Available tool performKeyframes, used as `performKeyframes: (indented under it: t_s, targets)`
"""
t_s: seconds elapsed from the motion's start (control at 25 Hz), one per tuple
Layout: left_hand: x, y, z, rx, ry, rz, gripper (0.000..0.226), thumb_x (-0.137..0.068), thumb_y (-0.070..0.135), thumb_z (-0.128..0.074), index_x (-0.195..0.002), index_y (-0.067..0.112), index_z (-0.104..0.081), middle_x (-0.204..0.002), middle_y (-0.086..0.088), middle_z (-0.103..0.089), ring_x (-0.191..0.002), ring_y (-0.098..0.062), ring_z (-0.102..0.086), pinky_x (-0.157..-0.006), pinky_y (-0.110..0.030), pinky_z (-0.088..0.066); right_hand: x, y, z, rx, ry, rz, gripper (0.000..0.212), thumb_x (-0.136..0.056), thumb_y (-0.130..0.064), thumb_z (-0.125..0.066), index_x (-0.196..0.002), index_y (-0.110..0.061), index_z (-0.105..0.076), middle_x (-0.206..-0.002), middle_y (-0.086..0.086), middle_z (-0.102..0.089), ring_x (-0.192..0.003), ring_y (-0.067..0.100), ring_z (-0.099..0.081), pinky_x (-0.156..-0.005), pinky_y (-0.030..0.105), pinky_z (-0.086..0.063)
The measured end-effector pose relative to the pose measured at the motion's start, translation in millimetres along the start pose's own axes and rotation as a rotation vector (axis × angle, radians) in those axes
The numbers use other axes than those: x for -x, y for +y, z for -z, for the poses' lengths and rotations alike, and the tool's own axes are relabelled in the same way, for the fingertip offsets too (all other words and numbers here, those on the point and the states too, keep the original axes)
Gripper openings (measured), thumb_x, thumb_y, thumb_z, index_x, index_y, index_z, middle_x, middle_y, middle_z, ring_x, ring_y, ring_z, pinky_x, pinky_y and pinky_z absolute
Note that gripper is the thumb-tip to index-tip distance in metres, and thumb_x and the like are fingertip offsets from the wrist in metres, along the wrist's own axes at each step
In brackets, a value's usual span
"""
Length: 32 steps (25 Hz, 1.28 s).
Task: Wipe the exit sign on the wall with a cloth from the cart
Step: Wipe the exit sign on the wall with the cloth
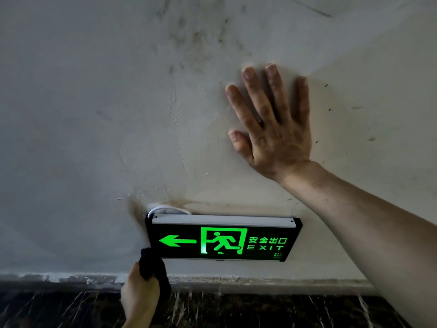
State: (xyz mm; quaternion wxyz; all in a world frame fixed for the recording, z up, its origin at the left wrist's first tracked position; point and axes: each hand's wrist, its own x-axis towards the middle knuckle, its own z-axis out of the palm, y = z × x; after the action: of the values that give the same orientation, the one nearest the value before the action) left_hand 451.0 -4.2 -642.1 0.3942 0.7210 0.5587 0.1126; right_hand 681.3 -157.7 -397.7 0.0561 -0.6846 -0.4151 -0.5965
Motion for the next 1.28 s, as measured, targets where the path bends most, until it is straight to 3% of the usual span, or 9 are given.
performKeyframes:
  t_s: [0.12, 0.28, 0.44, 0.64, 0.8, 0.88, 0.96, 1.08, 1.28]
  targets:
    - [14.1, -3.1, -0.7, 0.013, -0.112, 0.081, 0.019, -0.091, 0.004, -0.055, -0.107, 0.011, -0.062, -0.111, -0.023, -0.067, -0.091, -0.033, -0.058, -0.079, -0.033, -0.04, -2.7, -0.9, 7.7, -0.019, -0.03, -0.006, 0.062, -0.096, -0.048, -0.038, -0.151, -0.023, -0.025, -0.155, 0.004, -0.024, -0.143, 0.031, -0.018, -0.116, 0.056, 0.001]
    - [44.0, 2.2, 6.4, 0.221, -0.378, 0.043, 0.028, -0.086, -0.012, -0.059, -0.109, 0.002, -0.067, -0.08, -0.007, -0.067, -0.073, -0.018, -0.058, -0.058, -0.026, -0.042, -4.5, -2.3, 25.5, -0.043, -0.196, -0.02, 0.063, -0.097, -0.047, -0.038, -0.152, -0.023, -0.017, -0.162, 0.002, -0.009, -0.145, 0.03, -0.011, -0.115, 0.054, 0.006]
    - [76.8, 19.9, 23.4, 0.481, -0.438, -0.037, 0.025, -0.077, -0.016, -0.072, -0.093, 0.001, -0.064, -0.073, -0.005, -0.067, -0.068, -0.015, -0.061, -0.049, -0.015, -0.047, -12.8, -8.4, 63.3, -0.176, -0.364, -0.087, 0.063, -0.096, -0.044, -0.039, -0.152, -0.02, -0.021, -0.162, 0.005, -0.011, -0.148, 0.03, -0.01, -0.118, 0.053, -0.004]
    - [103.9, 65.8, 48.0, 0.769, -0.643, -0.133, 0.051, -0.048, 0.0, -0.078, -0.098, -0.003, -0.067, -0.076, -0.012, -0.075, -0.073, -0.025, -0.071, -0.065, -0.029, -0.057, 44.2, -36.0, 129.0, -0.663, -0.495, -0.341, 0.048, -0.09, -0.04, -0.046, -0.134, -0.023, -0.052, -0.148, -0.007, -0.042, -0.142, 0.012, -0.031, -0.113, 0.041, -0.032]
    - [128.2, 97.7, 78.3, 0.838, -0.929, -0.235, 0.062, -0.054, -0.007, -0.078, -0.114, -0.001, -0.067, -0.101, -0.025, -0.072, -0.094, -0.038, -0.069, -0.086, -0.042, -0.056, 75.1, -40.5, 151.9, -1.284, -1.001, -0.766, 0.067, -0.081, -0.052, -0.065, -0.138, -0.056, -0.029, -0.151, -0.032, -0.017, -0.142, -0.005, -0.016, -0.112, 0.025, -0.024]
    - [140.8, 111.1, 99.0, 0.781, -1.04, -0.267, 0.061, -0.063, -0.01, -0.07, -0.122, 0.004, -0.065, -0.109, -0.024, -0.071, -0.101, -0.036, -0.068, -0.087, -0.039, -0.056, 69.7, -33.3, 160.5, -1.582, -1.115, -0.948, 0.082, -0.072, -0.046, -0.077, -0.139, -0.055, -0.031, -0.147, -0.028, -0.03, -0.135, -0.004, -0.034, -0.106, 0.023, -0.036]
    - [153.5, 129.8, 122.6, 0.712, -1.074, -0.273, 0.064, -0.064, -0.009, -0.067, -0.126, 0.008, -0.063, -0.115, -0.022, -0.071, -0.107, -0.034, -0.067, -0.091, -0.038, -0.054, 54.2, -21.2, 171.4, -1.724, -1.103, -1.087, 0.078, -0.068, -0.034, -0.083, -0.135, -0.047, -0.045, -0.137, -0.022, -0.05, -0.123, 0.001, -0.052, -0.094, 0.022, -0.047]
    - [179.0, 168.6, 165.1, 0.671, -1.024, -0.269, 0.061, -0.064, -0.006, -0.069, -0.123, 0.011, -0.065, -0.112, -0.016, -0.074, -0.109, -0.03, -0.068, -0.091, -0.037, -0.055, 8.8, 0.3, 196.0, -1.644, -1.013, -1.247, 0.038, -0.079, -0.008, -0.073, -0.107, -0.033, -0.07, -0.108, -0.002, -0.073, -0.104, 0.015, -0.067, -0.084, 0.032, -0.056]
    - [225.3, 251.9, 260.7, 0.746, -0.941, -0.123, 0.049, -0.066, -0.003, -0.078, -0.114, -0.002, -0.068, -0.11, -0.027, -0.072, -0.098, -0.035, -0.07, -0.074, -0.035, -0.056, -100.3, 54.2, 256.6, -1.515, -0.926, -1.591, 0.023, -0.085, 0.0, -0.059, -0.091, -0.021, -0.068, -0.083, 0.006, -0.071, -0.076, 0.022, -0.07, -0.064, 0.036, -0.054]
